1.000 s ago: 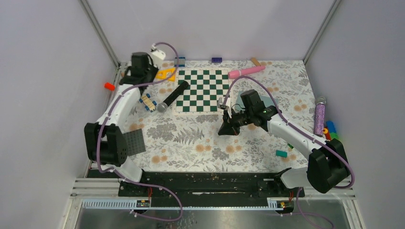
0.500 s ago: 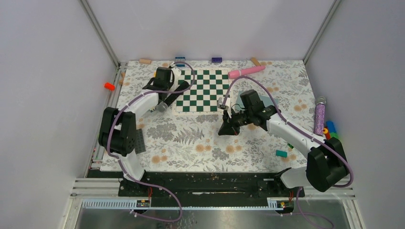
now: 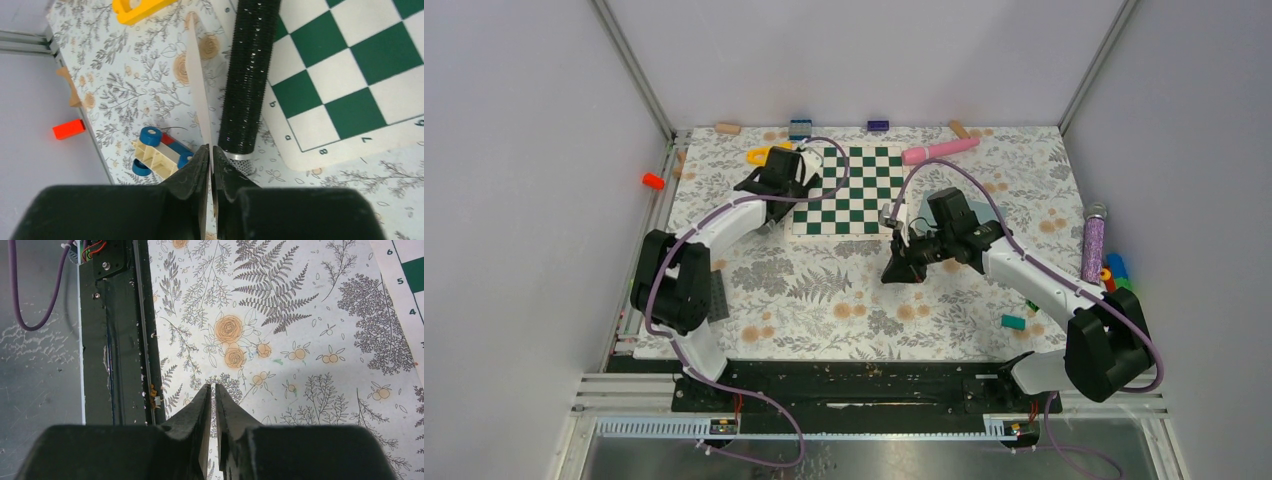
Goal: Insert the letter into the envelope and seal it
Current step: Place the letter at the center of the board.
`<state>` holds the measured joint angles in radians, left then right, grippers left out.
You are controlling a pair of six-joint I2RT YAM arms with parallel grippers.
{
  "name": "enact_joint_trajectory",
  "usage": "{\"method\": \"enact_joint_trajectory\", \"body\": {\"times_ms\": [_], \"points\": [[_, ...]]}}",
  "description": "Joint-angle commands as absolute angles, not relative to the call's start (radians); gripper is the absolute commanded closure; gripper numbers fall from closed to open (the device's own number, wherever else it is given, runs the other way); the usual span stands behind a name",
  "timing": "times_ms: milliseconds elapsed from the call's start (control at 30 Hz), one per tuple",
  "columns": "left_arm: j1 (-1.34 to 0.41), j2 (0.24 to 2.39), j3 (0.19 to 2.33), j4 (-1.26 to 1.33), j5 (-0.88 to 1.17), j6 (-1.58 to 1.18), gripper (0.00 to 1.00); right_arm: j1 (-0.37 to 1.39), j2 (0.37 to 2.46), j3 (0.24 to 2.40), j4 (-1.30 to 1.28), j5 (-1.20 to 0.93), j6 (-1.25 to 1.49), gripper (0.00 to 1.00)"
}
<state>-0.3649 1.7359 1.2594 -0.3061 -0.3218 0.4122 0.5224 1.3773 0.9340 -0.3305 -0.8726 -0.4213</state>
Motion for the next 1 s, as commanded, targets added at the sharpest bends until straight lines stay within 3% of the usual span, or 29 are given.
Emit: {"method": "enact_joint_trajectory", "body": {"times_ms": [0,67,200,300,567,767,967], "points": [[-0.391,1.713,1.285,-0.342,-0.264,0.368,0.88,0.503,1.366,0.984,-0.314,-0.877,-0.401,0.84],[-0.397,1.704,1.288,-0.357,-0.233,0.354,0.82,0.495,1.364,0.992,-0.314,-0.88,-0.389,0.79],[-0.4,1.69,1.296,-0.383,-0.193,0.344,0.55,0.477,1.348,0.999,-0.314,-0.863,-0.381,0.67],[-0.4,1.677,1.306,-0.404,-0.162,0.339,0.42,0.458,1.324,1.01,-0.314,-0.832,-0.375,0.6],[-0.4,1.553,1.306,-0.478,0.098,0.332,0.03,0.353,1.239,1.054,-0.312,-0.661,-0.334,0.57],[-0.385,1.407,1.285,-0.551,0.231,0.367,0.01,0.282,1.246,1.159,-0.352,-0.331,-0.359,0.51],[-0.309,1.245,1.196,-0.562,0.306,0.379,0.01,0.198,1.435,1.327,-0.378,0.06,-0.448,0.55]]}}
